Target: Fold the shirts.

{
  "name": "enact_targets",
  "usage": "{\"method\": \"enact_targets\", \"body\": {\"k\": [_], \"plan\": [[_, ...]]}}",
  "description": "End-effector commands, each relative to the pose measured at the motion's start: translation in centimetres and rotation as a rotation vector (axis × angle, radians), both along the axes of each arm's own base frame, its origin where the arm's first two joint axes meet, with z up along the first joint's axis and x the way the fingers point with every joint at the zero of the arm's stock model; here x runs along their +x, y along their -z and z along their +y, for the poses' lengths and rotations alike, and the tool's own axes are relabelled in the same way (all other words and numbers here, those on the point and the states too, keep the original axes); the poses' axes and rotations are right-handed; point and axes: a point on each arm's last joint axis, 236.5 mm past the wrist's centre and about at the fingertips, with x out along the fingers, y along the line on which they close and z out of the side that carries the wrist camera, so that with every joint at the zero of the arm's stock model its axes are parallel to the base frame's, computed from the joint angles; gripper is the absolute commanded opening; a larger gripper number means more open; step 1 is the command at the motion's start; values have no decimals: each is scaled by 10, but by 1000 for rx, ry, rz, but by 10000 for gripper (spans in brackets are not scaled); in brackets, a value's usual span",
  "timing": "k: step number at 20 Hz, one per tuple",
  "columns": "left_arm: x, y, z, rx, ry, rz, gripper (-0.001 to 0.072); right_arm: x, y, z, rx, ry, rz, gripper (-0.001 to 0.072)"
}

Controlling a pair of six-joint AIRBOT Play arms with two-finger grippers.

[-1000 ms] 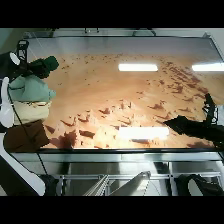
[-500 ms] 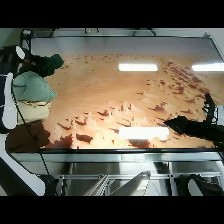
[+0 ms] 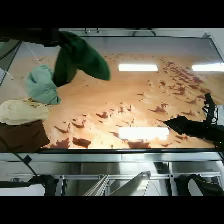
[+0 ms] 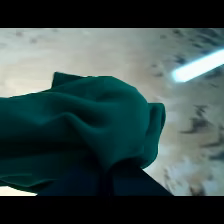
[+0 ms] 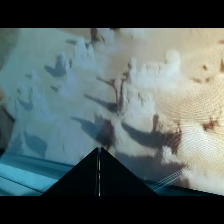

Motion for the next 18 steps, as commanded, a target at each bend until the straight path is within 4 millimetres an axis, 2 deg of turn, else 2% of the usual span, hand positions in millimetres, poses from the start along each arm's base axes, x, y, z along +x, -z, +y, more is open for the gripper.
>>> {"method": "enact_targets", "body": {"k": [1, 3, 4, 5, 6, 8, 9, 10, 11, 12, 15, 17, 18], "plan": [[-87, 9, -61, -68, 239, 167, 17, 0, 0, 0, 0, 0, 0, 20], [-107, 43, -76, -58, 277, 268, 19, 0, 0, 0, 0, 0, 0, 21], [-116, 58, -80, -51, 294, 316, 120, 0, -1, 1, 4, 0, 0, 21], [-121, 68, -82, -45, 300, 346, 395, 2, -4, 3, 24, 6, -6, 21], [-122, 75, -80, -44, 294, 367, 720, 2, -8, 6, 46, 6, -9, 21], [-122, 83, -64, -13, 272, 399, 720, -2, -14, 15, 94, -12, 3, 21], [-123, 92, -49, 36, 260, 420, 720, -8, -14, 19, 106, -37, 19, 22], [-122, 106, -29, 100, 226, 449, 720, -12, -13, 21, 108, -52, 32, 59], [-121, 120, -13, 139, 187, 485, 720, -12, -11, 20, 106, -50, 39, 332], [-122, 137, -1, 146, 151, 528, 720, -8, -8, 17, 97, -36, 39, 545], [-121, 198, 20, 100, 27, 634, 717, 12, 13, -1, 59, 54, 66, 545], [-126, 237, 28, 100, 0, 696, 717, 14, 36, -12, 64, 86, 150, 540], [-133, 255, 30, 104, 7, 743, 716, 11, 49, -17, 64, 91, 202, 501]]}}
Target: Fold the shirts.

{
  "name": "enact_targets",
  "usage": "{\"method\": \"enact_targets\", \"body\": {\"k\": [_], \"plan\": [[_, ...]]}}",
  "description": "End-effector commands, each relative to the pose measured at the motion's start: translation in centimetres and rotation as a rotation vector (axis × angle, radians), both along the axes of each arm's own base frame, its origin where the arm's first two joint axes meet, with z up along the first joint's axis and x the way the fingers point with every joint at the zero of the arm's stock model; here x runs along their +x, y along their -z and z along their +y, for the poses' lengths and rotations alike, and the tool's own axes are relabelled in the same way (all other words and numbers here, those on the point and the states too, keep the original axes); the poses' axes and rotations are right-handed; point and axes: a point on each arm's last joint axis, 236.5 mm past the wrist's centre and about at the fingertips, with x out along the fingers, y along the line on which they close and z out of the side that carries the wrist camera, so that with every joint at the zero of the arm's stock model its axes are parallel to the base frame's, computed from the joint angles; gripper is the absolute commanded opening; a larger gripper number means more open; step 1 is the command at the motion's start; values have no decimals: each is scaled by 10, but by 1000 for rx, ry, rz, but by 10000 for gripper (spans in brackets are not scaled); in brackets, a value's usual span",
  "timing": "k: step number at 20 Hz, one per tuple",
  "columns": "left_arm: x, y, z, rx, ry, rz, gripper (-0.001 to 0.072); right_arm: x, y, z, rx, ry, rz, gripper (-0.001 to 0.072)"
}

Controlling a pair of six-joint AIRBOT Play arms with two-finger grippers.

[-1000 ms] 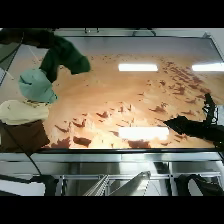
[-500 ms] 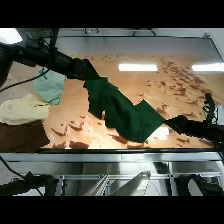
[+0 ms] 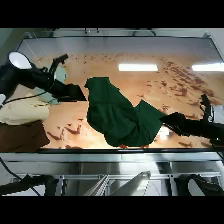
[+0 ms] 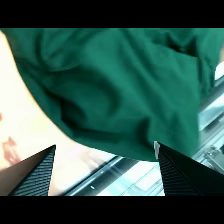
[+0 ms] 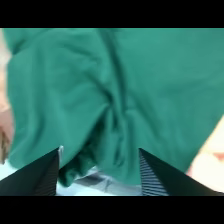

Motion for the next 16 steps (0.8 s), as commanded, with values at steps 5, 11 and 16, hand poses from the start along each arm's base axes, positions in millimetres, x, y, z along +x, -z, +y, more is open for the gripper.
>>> {"method": "enact_targets", "body": {"k": [5, 11, 16], "plan": [[-25, 102, -5, -54, 16, 258, 715, -26, 75, -7, 28, -14, 306, 500], [-14, 110, -56, -200, 114, 338, 696, -38, 119, 12, -5, -46, 420, 502], [-2, 83, -62, -235, 203, 330, 43, 1, 101, 61, 181, -103, 215, 48]]}}
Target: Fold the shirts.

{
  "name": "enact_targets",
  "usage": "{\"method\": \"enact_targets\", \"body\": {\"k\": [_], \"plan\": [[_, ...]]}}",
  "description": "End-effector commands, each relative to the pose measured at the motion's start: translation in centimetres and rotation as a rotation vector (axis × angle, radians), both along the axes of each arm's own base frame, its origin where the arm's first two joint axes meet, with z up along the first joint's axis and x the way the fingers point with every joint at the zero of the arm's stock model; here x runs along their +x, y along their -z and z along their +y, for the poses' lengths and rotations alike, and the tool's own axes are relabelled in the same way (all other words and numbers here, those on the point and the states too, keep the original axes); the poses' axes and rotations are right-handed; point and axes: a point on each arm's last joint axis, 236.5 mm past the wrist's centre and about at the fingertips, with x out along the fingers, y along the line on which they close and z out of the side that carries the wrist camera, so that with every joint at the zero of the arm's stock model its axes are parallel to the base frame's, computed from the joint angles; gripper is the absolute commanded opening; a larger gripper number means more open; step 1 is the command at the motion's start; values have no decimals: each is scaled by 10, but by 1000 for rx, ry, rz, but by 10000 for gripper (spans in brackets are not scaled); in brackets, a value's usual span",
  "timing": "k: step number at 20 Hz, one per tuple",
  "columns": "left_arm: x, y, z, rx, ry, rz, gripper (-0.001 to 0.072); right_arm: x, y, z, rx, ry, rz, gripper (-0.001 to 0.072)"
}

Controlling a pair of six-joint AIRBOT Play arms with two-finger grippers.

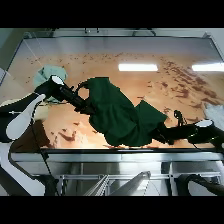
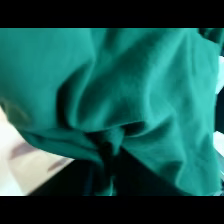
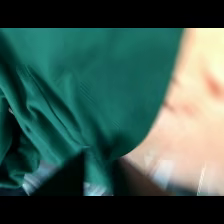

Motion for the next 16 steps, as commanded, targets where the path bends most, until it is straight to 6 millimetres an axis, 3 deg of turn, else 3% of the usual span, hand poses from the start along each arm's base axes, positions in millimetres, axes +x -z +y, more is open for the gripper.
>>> {"method": "enact_targets", "body": {"k": [1, 3, 4, 7, 9, 11, 13, 16], "plan": [[2, -27, -1, -50, 65, 20, 8, 44, -30, 27, 153, 28, -198, 19], [0, -56, 11, -62, 85, 32, 7, 72, -73, 19, 226, 11, -302, 18], [4, -74, 19, -65, 74, 1, 7, 85, -102, 7, 253, -5, -356, 18], [19, -135, 47, -55, -37, -175, 8, 123, -203, -55, 211, 64, -564, 18], [17, -182, 65, -47, -105, -284, 8, 135, -282, -100, 104, 152, -760, 18], [7, -235, 69, -95, -144, -412, 8, 122, -350, -111, 41, 153, -925, 18], [-12, -290, 59, -185, -152, -536, 8, 98, -411, -94, 71, 116, -1085, 18], [-59, -360, 42, -287, -90, -753, 8, 53, -487, -58, 138, 63, -1315, 18]]}}
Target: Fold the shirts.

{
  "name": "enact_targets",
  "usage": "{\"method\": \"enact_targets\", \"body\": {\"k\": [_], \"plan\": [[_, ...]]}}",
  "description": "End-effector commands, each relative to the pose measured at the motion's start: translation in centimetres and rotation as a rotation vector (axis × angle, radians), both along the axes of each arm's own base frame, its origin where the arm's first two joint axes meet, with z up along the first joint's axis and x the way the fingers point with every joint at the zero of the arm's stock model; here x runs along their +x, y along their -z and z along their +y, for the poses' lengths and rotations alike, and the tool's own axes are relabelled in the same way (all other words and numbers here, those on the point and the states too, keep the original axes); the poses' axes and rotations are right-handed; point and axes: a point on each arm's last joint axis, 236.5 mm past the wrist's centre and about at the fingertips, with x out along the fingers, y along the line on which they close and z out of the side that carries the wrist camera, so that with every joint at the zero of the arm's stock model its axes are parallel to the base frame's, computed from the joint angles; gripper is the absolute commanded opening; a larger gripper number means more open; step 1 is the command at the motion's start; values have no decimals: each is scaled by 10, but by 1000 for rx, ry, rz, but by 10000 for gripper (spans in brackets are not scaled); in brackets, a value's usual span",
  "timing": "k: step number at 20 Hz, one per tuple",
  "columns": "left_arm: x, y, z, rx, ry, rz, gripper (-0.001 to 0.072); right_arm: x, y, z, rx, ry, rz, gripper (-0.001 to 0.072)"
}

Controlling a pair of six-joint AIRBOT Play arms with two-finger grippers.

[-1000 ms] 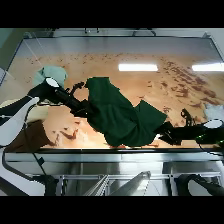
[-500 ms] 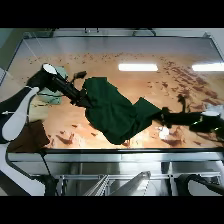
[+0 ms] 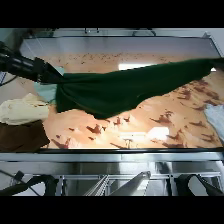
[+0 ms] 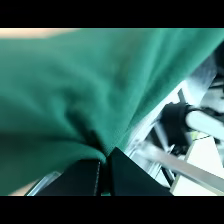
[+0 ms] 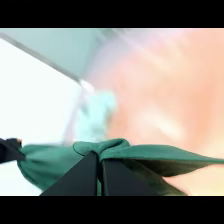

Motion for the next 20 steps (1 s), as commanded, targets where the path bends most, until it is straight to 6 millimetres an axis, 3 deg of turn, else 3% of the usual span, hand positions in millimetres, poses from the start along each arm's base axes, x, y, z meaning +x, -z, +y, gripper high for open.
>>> {"method": "enact_targets", "body": {"k": [1, 3, 5, 7, 9, 13, 14, 15, 16, 17, 18, 19, 20], "plan": [[-53, -79, -14, -68, 37, -261, 8, -62, -95, 40, -12, -64, -289, 18], [-69, -95, -13, -32, 11, -358, 9, -75, -104, 48, -81, -33, -340, 19], [-66, -95, -5, 37, -48, -413, 17, -65, -79, 38, -150, 16, -249, 20], [-57, -82, -2, 89, -64, -401, 17, -47, -45, 20, -194, 57, -123, 20], [-44, -55, -11, 75, -35, -327, 17, -26, -9, 11, -190, 38, -14, 21], [7, 44, -39, 61, 7, -155, 22, 29, 85, 0, -194, -70, 195, 20], [25, 67, -39, 64, -20, -126, 195, 49, 105, -4, -180, -65, 226, 20], [45, 85, -37, 64, -59, -99, 298, 70, 125, -12, -164, -33, 255, 20], [68, 100, -29, 68, -104, -83, 297, 91, 144, -22, -136, 10, 280, 21], [86, 110, -19, 70, -132, -65, 298, 107, 158, -31, -97, 44, 307, 140], [99, 117, -7, 70, -145, -44, 298, 117, 169, -38, -74, 56, 327, 417], [107, 121, 6, 69, -155, -13, 403, 121, 176, -44, -68, 52, 345, 483], [111, 125, 22, 63, -175, 43, 720, 120, 179, -48, -58, 41, 357, 482]]}}
